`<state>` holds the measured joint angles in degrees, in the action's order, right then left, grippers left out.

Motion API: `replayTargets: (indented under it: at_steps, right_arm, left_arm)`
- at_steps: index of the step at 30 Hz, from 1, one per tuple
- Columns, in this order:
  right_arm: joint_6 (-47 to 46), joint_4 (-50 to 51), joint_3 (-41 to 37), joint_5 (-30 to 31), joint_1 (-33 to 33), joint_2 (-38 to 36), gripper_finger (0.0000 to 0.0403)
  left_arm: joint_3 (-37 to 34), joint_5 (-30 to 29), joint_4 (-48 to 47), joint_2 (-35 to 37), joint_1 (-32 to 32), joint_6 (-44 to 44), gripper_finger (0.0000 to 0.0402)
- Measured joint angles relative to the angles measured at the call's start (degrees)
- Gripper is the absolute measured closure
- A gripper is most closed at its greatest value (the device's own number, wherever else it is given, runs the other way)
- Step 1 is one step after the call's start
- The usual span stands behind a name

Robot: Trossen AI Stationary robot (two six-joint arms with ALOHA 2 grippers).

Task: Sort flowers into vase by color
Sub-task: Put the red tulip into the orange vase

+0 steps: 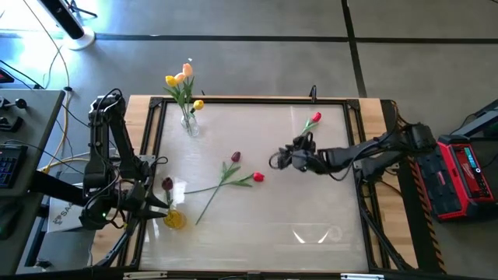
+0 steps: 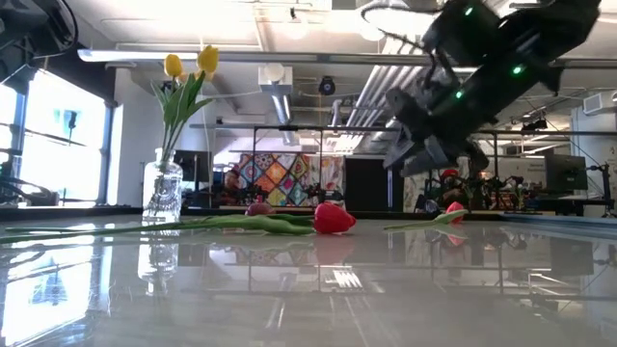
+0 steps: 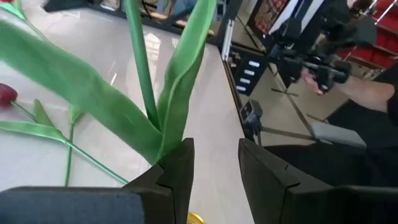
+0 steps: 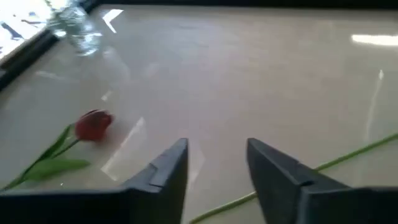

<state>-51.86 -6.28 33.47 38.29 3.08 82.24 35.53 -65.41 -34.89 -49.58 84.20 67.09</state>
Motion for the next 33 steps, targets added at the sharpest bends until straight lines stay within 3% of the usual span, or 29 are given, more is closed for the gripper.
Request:
replayTargets:
  at_steps: [4,7,11,22,26,33]
  right_arm:
    - [-8.6,6.3,0.4,-6.5,-7.6,0.0,0.0195]
    - [-15.4,13.8,0.6,-13.4,-14.4,0.0,0.018]
    - [-16.7,18.0,0.6,-18.9,-21.4,0.0,0.0191]
    - [-16.8,18.1,0.6,-32.8,-37.2,0.7,0.0242]
    - [-17.8,18.1,1.3,-37.3,-40.0,2.7,0.0248]
    - [-17.0,25.1,8.9,-37.7,-40.6,7.7,0.0249]
  left_arm:
    - [0.0,0.3,-0.1,0.0,-0.1,0.2,0.0286]
    - [0.0,0.3,-0.7,0.0,-0.7,0.2,0.0286]
    - [0.0,0.3,-1.4,0.0,-1.5,0.2,0.0286]
    - [0.0,0.7,-1.8,0.0,-3.8,-3.7,0.0286]
    - [0.0,2.7,-1.8,0.0,-4.4,-3.7,0.0286]
    - [0.0,3.4,-2.5,0.0,-4.4,-3.7,0.0286]
